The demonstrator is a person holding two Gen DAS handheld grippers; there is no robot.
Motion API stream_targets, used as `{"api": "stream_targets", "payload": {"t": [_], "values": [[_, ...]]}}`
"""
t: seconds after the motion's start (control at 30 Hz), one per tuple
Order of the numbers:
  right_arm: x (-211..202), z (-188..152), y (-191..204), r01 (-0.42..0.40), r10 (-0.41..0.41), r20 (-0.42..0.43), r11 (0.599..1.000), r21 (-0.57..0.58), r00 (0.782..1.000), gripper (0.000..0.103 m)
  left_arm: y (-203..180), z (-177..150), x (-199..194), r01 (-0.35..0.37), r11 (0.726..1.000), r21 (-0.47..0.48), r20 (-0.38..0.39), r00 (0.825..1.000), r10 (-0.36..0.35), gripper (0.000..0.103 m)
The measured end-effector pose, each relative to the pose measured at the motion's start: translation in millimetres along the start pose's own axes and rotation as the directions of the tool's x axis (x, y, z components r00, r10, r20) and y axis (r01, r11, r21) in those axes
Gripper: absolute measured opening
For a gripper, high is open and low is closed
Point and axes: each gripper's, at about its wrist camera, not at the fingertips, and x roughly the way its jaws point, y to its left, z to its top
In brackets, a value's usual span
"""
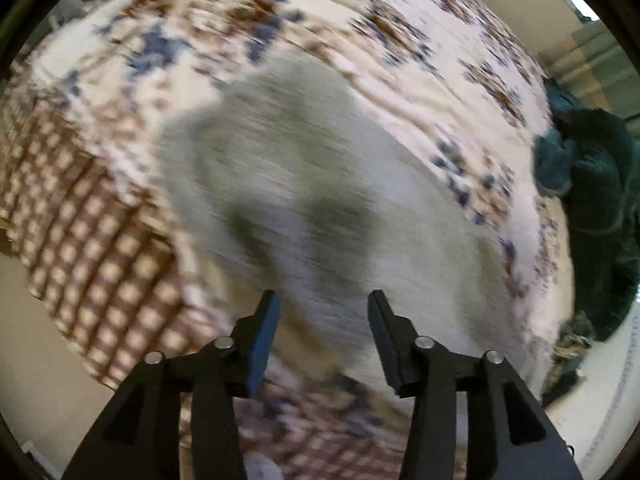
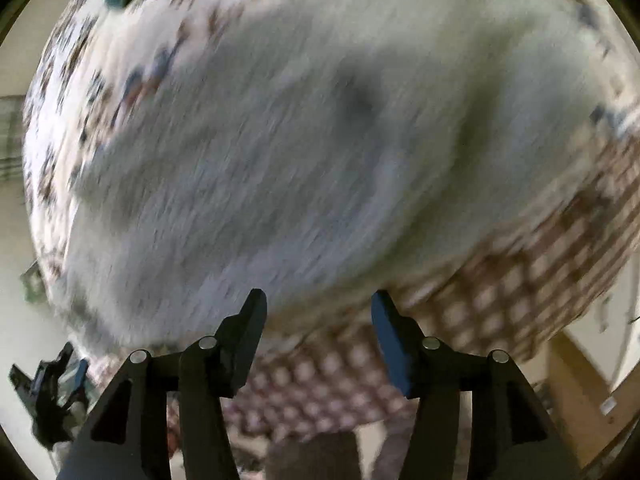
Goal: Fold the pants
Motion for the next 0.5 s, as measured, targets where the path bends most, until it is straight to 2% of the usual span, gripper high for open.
{"api": "stream_targets", "payload": {"t": [0.1, 0.17, 0.27, 0.33, 0.4, 0.47, 0.5], "values": [[34.5, -28.8, 14.3, -0.062, 0.064, -0.058, 0.998, 0.03, 0.996, 0.057, 44.3, 15.3, 12.2, -0.079, 0.994, -0.074, -0.007, 0.997, 0.078, 0.046], [56.6, -47.4, 21.9, -0.054, 0.056, -0.059, 0.997, 0.047, 0.997, 0.057, 74.8, 27.5, 26.4, -0.119, 0.983, -0.138, -0.02, 0.993, 0.117, 0.046], [78.5, -62.3, 26.4, -0.089, 0.093, -0.028, 0.989, 0.115, 0.995, 0.057, 95.5, 42.3, 52.0, -0.106, 0.977, -0.183, -0.075, 0.993, 0.094, 0.046], [87.0, -65.1, 28.4, -0.15, 0.147, 0.026, 0.971, 0.188, 0.989, 0.057, 103.7, 51.2, 70.3, -0.056, 0.977, -0.205, -0.094, 0.995, 0.037, 0.046], [91.9, -68.4, 25.9, -0.203, 0.186, 0.091, 0.949, 0.243, 0.978, 0.055, 104.1, 56.7, 83.9, -0.045, 0.979, -0.201, -0.102, 0.995, 0.025, 0.045], [96.2, -72.0, 24.2, -0.256, 0.22, 0.149, 0.922, 0.289, 0.964, 0.042, 103.3, 58.3, 88.9, -0.013, 0.982, -0.19, -0.078, 0.997, -0.002, 0.017], [96.7, -73.2, 23.0, -0.275, 0.232, 0.169, 0.911, 0.308, 0.958, 0.032, 102.1, 58.6, 88.5, -0.016, 0.985, -0.171, -0.063, 0.998, 0.005, 0.015]]}}
